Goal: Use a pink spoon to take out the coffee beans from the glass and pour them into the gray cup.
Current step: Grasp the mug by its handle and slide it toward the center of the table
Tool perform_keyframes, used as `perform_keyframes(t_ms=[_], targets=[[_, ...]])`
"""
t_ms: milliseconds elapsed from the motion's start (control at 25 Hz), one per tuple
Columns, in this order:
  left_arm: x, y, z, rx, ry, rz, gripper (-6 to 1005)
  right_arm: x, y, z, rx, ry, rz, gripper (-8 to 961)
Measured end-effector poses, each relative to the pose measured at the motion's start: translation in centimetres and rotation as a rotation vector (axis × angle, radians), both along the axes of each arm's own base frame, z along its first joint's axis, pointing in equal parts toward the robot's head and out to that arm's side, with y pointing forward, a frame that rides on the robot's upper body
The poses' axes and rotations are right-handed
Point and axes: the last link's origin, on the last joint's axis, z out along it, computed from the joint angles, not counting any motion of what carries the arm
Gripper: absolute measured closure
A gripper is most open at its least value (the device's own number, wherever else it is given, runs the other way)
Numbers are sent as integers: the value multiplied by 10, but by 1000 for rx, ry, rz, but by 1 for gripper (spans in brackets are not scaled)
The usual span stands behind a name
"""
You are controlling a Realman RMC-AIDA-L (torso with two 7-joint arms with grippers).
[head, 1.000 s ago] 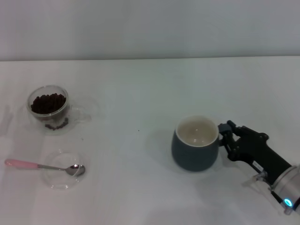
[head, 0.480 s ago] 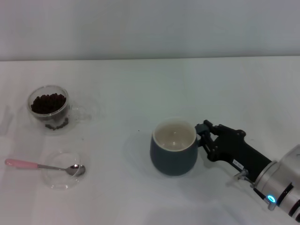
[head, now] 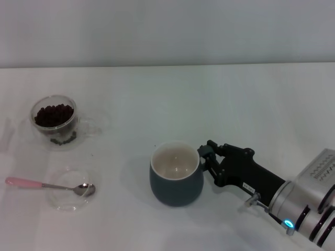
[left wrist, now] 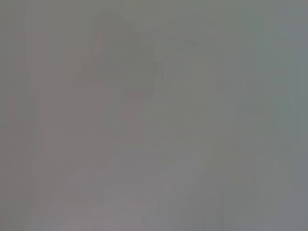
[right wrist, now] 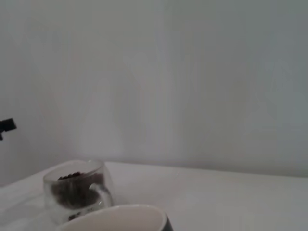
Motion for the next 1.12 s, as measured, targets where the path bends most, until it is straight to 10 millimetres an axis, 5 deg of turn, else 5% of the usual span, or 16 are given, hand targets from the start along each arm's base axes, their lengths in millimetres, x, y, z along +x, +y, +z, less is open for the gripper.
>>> perform_keyframes(t_ms=[1120], targets=[[-5,-8,-3,-6,-7,16,153,11,-17,-1,-11,1,-36,719]])
